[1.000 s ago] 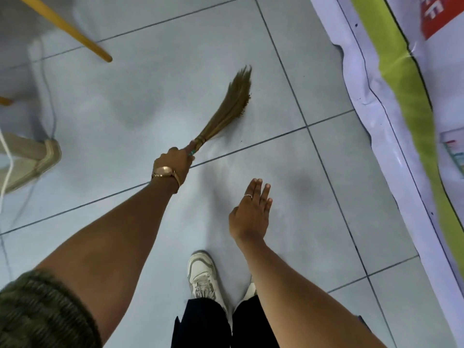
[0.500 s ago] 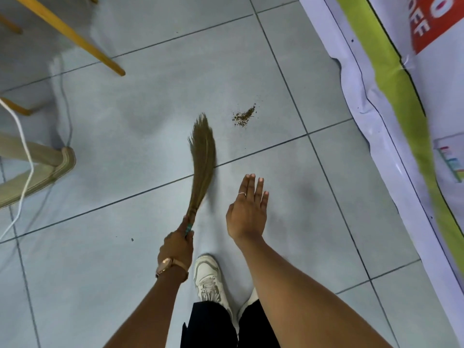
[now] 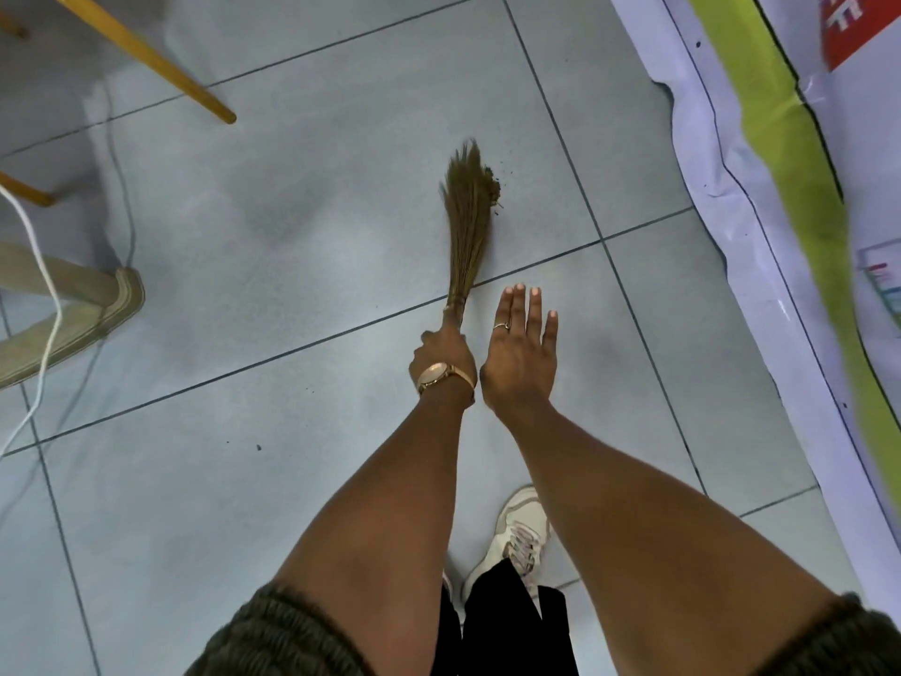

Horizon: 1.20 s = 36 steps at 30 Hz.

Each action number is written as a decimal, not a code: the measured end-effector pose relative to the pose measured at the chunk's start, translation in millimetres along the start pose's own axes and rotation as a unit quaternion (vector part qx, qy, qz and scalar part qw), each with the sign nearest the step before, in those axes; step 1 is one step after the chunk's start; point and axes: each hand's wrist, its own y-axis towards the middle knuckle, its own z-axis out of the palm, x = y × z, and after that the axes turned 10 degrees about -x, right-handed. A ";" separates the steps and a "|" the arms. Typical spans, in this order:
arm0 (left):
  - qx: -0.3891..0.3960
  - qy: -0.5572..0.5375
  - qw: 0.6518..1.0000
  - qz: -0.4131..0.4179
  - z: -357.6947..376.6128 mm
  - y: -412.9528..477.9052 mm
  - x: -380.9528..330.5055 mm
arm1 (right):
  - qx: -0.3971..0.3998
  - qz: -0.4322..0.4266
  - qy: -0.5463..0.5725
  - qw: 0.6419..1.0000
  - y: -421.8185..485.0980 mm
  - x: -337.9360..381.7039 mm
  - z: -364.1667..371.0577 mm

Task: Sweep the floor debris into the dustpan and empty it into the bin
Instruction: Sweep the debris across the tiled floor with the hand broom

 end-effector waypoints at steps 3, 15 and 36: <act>-0.015 0.000 1.000 0.016 -7.2 7.9 -15.7 | 0.003 0.016 0.007 1.000 4.4 -3.0 -7.0; -0.086 0.096 0.988 0.088 -66.3 -58.3 35.6 | -0.006 0.073 0.090 0.993 -27.8 -20.2 -30.6; 0.172 0.056 0.982 -0.057 -40.6 -121.6 4.5 | 0.020 0.073 0.089 0.993 -65.9 -25.3 -53.6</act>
